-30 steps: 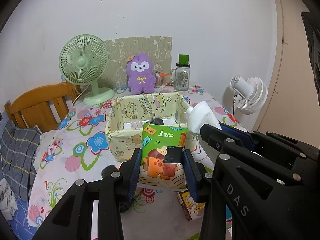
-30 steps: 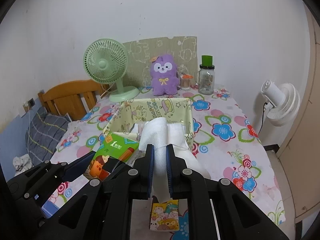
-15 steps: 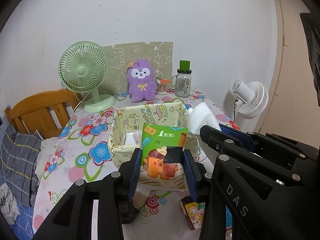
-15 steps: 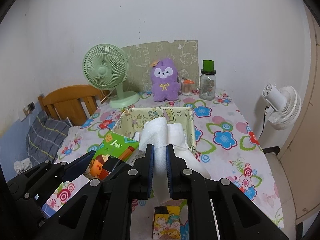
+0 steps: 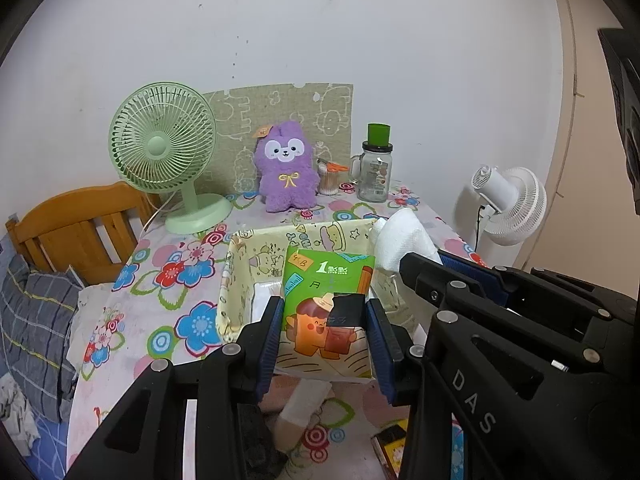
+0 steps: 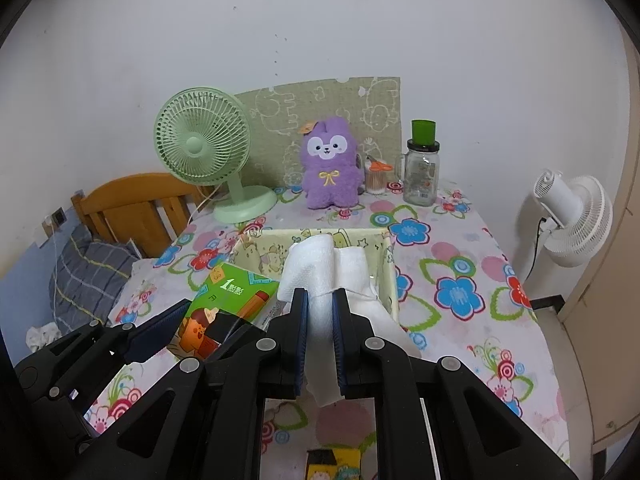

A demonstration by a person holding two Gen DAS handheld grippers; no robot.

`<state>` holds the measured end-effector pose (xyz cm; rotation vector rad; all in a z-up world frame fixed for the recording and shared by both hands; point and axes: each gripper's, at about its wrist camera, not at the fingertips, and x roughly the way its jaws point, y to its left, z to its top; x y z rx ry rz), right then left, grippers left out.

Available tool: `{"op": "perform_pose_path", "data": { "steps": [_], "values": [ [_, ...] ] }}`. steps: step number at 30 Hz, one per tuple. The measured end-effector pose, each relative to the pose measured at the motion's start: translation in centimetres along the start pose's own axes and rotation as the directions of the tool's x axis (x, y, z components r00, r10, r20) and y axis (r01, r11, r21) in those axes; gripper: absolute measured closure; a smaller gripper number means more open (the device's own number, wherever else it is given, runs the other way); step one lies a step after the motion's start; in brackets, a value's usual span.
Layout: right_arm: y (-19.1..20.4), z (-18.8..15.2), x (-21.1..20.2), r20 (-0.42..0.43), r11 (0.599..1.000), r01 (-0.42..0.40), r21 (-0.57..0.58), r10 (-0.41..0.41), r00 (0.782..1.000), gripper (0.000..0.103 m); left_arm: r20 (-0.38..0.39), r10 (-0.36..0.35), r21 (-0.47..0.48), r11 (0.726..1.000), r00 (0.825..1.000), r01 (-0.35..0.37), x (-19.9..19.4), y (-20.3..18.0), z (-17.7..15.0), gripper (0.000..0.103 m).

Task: Organize soft objects
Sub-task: 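Carry the green tissue pack over the box with the left tool while the right tool carries the white cloth, then lower the tissue pack into the box and open the left tool while the right tool releases the cloth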

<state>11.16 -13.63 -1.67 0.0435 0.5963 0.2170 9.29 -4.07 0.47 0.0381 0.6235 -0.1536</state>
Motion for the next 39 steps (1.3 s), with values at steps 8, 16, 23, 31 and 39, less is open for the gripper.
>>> {"op": "perform_pose_path", "data": {
  "steps": [8, 16, 23, 31, 39],
  "values": [
    [-0.3, 1.3, 1.6, 0.005, 1.000, -0.003, -0.004, 0.003, 1.000, 0.088, 0.003, 0.003, -0.007, 1.000, 1.000, -0.003, 1.6, 0.6, 1.4, 0.061],
    [-0.6, 3.0, 4.1, 0.000, 1.000, -0.014, 0.002, 0.014, 1.000, 0.088, -0.002, 0.008, -0.020, 1.000, 1.000, -0.008, 3.5, 1.2, 2.5, 0.061],
    [-0.7, 3.9, 6.2, -0.009, 1.000, -0.021, 0.008, 0.021, 1.000, 0.088, -0.005, 0.020, -0.023, 1.000, 1.000, -0.020, 5.2, 1.8, 3.5, 0.061],
    [-0.7, 4.6, 8.5, -0.033, 0.999, -0.036, 0.009, 0.036, 0.999, 0.088, -0.022, 0.022, -0.042, 0.999, 1.000, -0.023, 7.2, 2.7, 4.2, 0.061],
    [-0.8, 4.4, 10.4, -0.064, 0.997, -0.078, 0.019, 0.079, 0.995, 0.088, -0.063, 0.036, -0.061, 0.997, 0.997, -0.040, 9.2, 3.4, 4.2, 0.057]
  ]
}}
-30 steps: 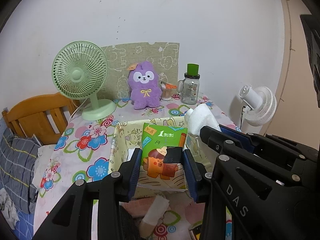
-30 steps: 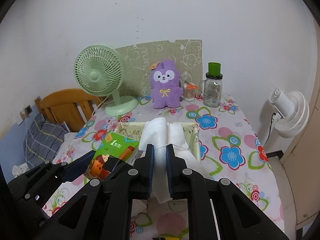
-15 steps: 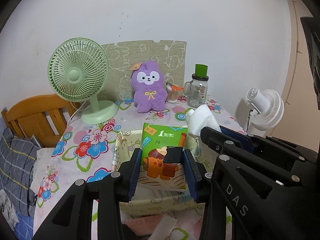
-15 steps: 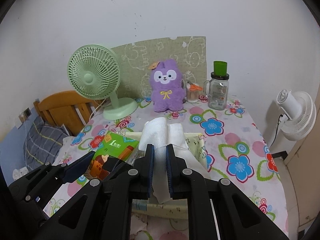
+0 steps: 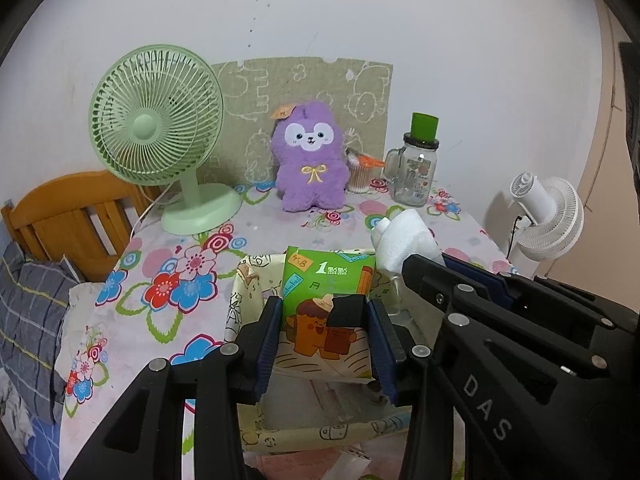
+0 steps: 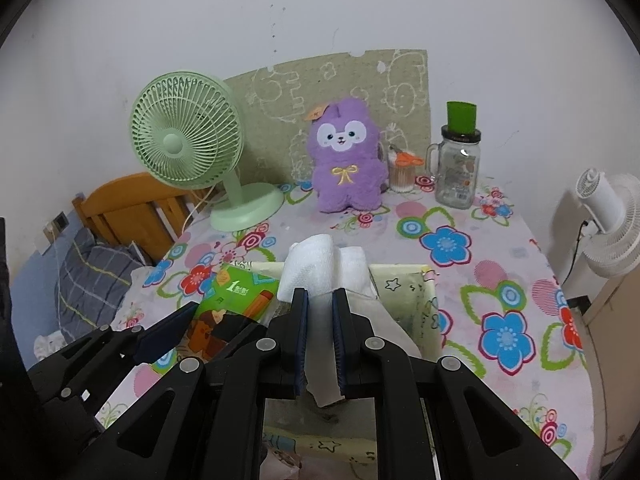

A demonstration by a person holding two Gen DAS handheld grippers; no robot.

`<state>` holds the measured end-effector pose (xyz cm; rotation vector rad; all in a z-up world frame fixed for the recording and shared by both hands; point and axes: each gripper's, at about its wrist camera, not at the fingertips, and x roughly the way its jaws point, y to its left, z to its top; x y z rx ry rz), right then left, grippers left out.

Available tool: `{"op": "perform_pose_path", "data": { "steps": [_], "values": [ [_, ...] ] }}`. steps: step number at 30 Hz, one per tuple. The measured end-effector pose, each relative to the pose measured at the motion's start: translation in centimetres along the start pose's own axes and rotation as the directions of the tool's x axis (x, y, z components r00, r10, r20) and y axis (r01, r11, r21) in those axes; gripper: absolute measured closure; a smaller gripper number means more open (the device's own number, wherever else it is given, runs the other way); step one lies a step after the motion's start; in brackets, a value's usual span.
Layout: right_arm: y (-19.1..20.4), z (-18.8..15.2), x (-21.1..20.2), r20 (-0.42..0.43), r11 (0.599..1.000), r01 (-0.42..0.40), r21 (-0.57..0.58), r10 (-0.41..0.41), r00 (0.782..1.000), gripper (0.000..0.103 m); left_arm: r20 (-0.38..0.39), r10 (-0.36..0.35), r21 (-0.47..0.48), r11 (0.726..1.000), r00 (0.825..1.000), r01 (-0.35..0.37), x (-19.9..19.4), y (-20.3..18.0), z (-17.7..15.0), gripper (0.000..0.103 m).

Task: Organize soft objects
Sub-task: 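Lower the tissue pack into the box and open the left tool while the right tool releases the cloth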

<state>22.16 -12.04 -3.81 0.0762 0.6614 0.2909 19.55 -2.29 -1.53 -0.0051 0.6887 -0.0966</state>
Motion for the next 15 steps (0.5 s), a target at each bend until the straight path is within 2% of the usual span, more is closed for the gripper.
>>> {"op": "perform_pose_path", "data": {
  "steps": [6, 10, 15],
  "values": [
    [0.0, -0.4, 1.0, -0.020, 1.000, -0.016, -0.007, 0.016, 1.000, 0.088, -0.031, 0.004, -0.007, 1.000, 1.000, -0.004, 1.2, 0.3, -0.2, 0.053],
    [0.1, -0.5, 1.4, -0.032, 1.000, -0.028, -0.009, 0.028, 0.999, 0.088, -0.042, 0.007, -0.006, 1.000, 0.999, -0.008, 1.6, 0.4, -0.5, 0.039],
    [0.3, -0.7, 2.0, -0.049, 0.999, -0.043, -0.017, 0.042, 0.998, 0.085, -0.051, -0.003, -0.017, 1.000, 0.999, 0.002, 1.8, 0.7, -0.9, 0.029]
  ]
}}
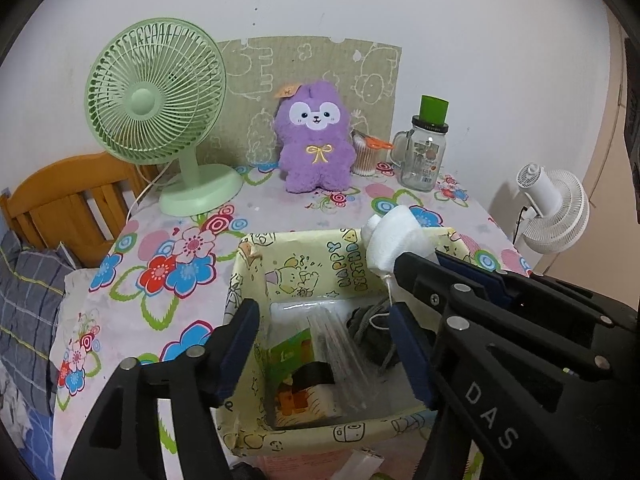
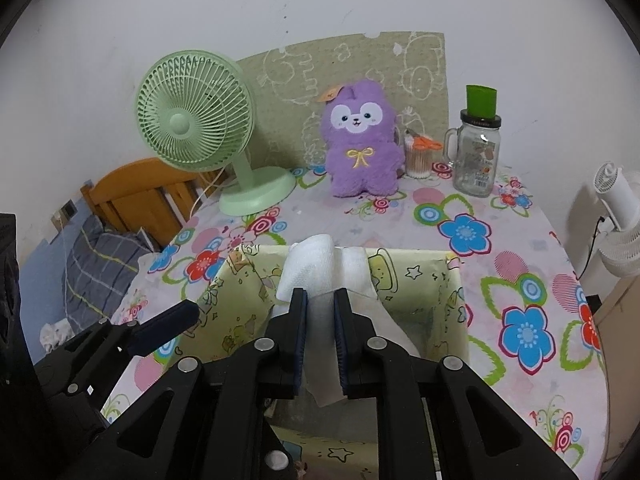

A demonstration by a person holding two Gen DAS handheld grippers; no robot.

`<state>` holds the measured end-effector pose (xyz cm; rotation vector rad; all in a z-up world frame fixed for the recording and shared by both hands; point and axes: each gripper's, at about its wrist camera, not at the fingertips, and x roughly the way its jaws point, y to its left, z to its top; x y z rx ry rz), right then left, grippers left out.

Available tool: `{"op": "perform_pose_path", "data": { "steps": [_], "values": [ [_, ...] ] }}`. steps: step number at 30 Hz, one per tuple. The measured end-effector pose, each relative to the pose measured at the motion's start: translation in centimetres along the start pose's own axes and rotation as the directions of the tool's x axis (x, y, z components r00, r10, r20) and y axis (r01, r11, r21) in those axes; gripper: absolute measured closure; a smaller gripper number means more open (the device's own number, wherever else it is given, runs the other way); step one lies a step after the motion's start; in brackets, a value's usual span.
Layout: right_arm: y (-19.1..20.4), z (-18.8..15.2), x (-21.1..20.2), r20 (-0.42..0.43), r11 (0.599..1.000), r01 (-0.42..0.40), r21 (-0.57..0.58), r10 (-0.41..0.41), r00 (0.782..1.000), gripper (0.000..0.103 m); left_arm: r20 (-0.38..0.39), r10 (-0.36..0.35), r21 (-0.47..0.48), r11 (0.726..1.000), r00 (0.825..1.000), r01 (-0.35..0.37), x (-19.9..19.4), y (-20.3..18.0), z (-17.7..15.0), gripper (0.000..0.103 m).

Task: Organize soft objects
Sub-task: 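Lower the tissue pack into the box and open the left tool while the right tool releases the cloth, then withdraw both open tools from the box toward the remaining items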

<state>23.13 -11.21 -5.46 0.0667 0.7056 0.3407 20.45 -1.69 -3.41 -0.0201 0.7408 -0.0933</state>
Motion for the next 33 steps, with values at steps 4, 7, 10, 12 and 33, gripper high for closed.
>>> {"op": "perform_pose_path", "data": {
  "steps": [4, 7, 10, 12, 33],
  "values": [
    [0.2, -0.1, 0.4, -0.025, 1.000, -0.022, -0.007, 0.022, 0.999, 0.063, -0.009, 0.000, -0.003, 1.000, 1.000, 0.000, 0.2, 0.2, -0.3, 0.024],
    [0.5, -0.3, -0.2, 0.001, 1.000, -0.009, -0.011, 0.009, 1.000, 0.031, -0.010, -0.004, -0.008, 1.000, 1.000, 0.004, 0.1, 0.4, -0.5, 0.020],
    [0.7, -0.3, -0.9, 0.028, 1.000, 0.016, -0.021, -0.015, 1.000, 0.028, -0.007, -0.011, -0.017, 1.000, 1.000, 0.011, -0.2, 0.6, -0.7, 0.015],
    [0.9, -0.3, -1.1, 0.026, 0.999, 0.022, -0.026, -0.021, 0.999, 0.028, -0.005, -0.001, -0.021, 1.000, 1.000, 0.001, -0.5, 0.7, -0.7, 0.014],
    [1.7, -2.1, -7.0, 0.089, 0.997, 0.076, -0.034, -0.073, 0.993, 0.013, 0.073, -0.017, -0.006, 1.000, 0.997, 0.018, -5.4, -0.7, -2.2, 0.003]
  ]
}}
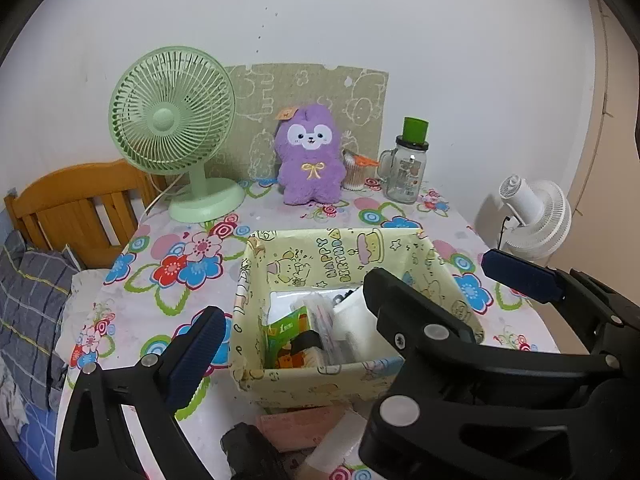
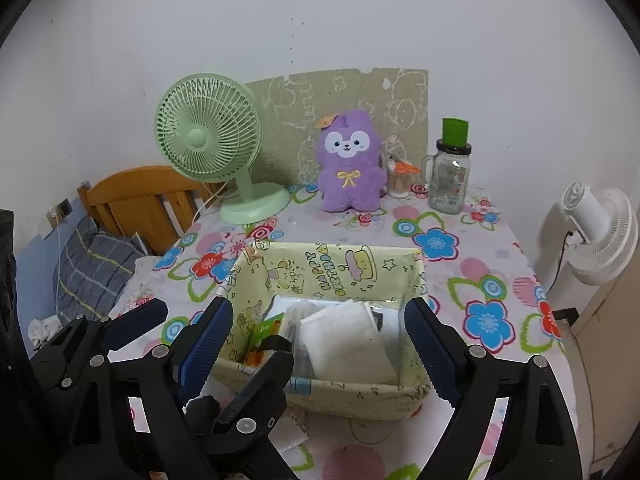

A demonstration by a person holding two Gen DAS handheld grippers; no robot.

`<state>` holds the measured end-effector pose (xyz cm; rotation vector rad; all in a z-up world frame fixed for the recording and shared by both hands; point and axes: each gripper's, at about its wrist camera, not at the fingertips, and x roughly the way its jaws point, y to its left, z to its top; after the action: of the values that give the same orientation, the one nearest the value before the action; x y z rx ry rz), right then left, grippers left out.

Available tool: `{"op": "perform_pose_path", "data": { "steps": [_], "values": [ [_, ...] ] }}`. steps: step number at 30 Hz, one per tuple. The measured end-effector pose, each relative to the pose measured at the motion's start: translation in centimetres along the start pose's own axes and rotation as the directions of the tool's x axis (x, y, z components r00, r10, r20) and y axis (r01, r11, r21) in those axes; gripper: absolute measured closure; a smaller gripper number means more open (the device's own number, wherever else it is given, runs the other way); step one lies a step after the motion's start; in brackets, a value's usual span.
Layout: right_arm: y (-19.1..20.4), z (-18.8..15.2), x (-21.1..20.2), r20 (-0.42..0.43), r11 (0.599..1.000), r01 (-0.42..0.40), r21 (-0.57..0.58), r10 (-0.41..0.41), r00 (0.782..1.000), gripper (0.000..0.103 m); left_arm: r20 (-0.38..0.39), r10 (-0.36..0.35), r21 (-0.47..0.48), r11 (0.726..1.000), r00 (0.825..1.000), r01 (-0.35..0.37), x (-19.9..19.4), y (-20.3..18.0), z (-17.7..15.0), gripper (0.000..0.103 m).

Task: Organize soft objects
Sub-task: 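Withdraw both open tools from the box toward the remaining items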

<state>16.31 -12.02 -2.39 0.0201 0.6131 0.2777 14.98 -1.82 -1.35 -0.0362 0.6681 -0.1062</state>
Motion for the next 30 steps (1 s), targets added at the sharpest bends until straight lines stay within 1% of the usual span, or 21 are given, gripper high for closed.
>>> {"op": "perform_pose_path", "data": {
  "steps": [6, 12, 30],
  "values": [
    [0.1, -0.4, -2.3, 0.029, 1.000, 0.014, -0.002, -0.014, 0.999, 0.012, 0.028, -0.004, 0.013, 1.000, 1.000, 0.004, -1.8, -0.8, -0.3, 0.003],
    [0.4, -1.0, -4.3, 0.054, 1.000, 0.016, -0.006, -0.016, 0.998, 0.011, 0.055, 0.006, 0.023, 1.000, 0.998, -0.008, -3.6, -1.3, -0.7, 0.003],
    [1.4, -3.2, -8.8, 0.098, 0.999, 0.034, -0.006, -0.034, 0.995, 0.011, 0.113, 0.019, 0.038, 0.999, 0.993, -0.023, -8.2, -2.3, -2.8, 0.003]
  ]
}}
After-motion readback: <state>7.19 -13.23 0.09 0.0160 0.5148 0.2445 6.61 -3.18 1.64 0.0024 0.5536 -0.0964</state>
